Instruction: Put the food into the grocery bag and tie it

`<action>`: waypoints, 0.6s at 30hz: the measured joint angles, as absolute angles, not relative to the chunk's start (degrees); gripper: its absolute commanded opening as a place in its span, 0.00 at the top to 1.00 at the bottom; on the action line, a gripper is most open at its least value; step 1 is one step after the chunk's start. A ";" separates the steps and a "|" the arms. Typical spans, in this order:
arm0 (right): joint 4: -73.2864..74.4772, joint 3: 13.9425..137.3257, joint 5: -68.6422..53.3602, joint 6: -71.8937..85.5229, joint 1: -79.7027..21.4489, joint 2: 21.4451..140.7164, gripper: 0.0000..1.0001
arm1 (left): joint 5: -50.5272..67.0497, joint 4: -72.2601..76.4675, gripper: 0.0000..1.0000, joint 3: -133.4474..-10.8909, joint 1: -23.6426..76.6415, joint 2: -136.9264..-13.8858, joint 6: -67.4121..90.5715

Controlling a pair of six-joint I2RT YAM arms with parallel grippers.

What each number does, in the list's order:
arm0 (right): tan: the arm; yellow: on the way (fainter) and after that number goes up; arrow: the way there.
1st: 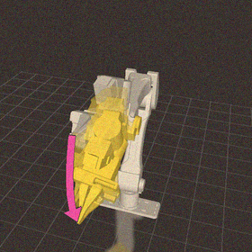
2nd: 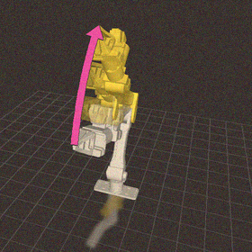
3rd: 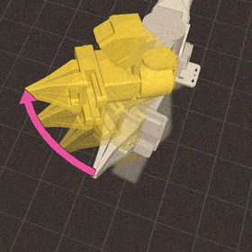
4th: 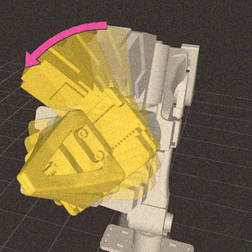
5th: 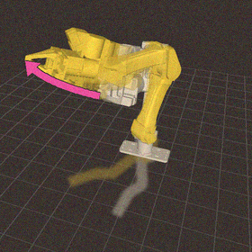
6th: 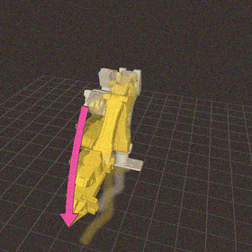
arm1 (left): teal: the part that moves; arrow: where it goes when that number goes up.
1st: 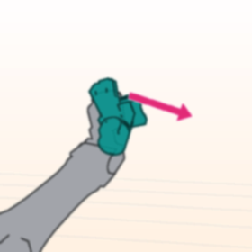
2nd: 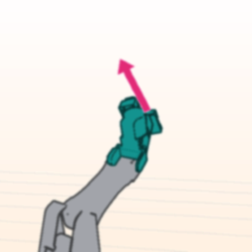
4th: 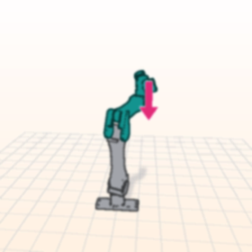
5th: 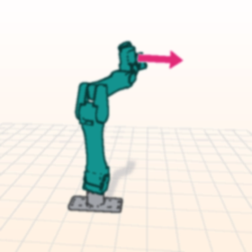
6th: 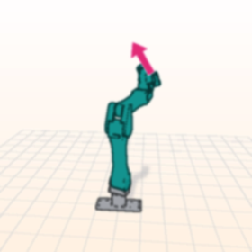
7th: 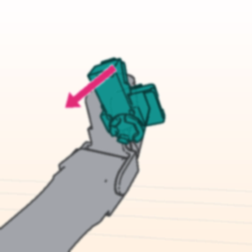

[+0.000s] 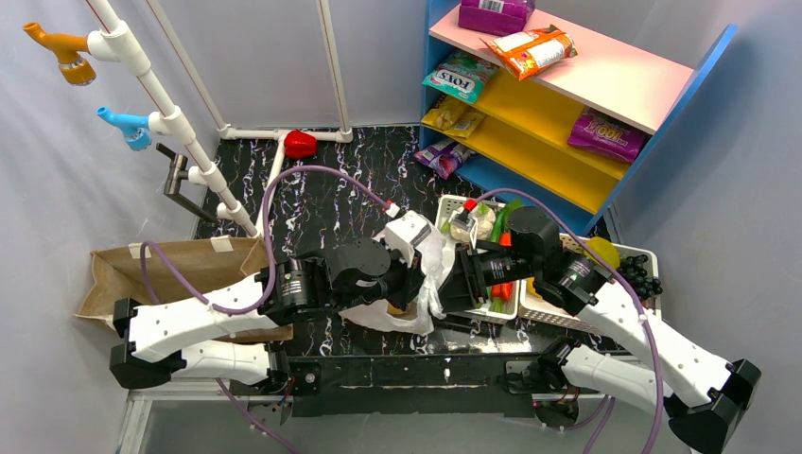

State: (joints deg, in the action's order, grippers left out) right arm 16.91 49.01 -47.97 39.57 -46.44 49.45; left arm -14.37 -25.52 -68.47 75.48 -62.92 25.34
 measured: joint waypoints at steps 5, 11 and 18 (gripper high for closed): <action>14.48 48.95 -45.67 41.10 -46.76 49.67 0.48 | -16.49 -25.80 1.00 -68.75 75.48 -63.40 26.81; 12.14 48.97 -44.07 42.13 -48.29 52.36 0.48 | -20.03 -27.05 1.00 -69.01 75.48 -63.42 28.29; 9.93 49.78 -41.47 43.64 -50.00 53.69 0.47 | -26.26 -29.23 1.00 -71.96 75.48 -63.48 28.73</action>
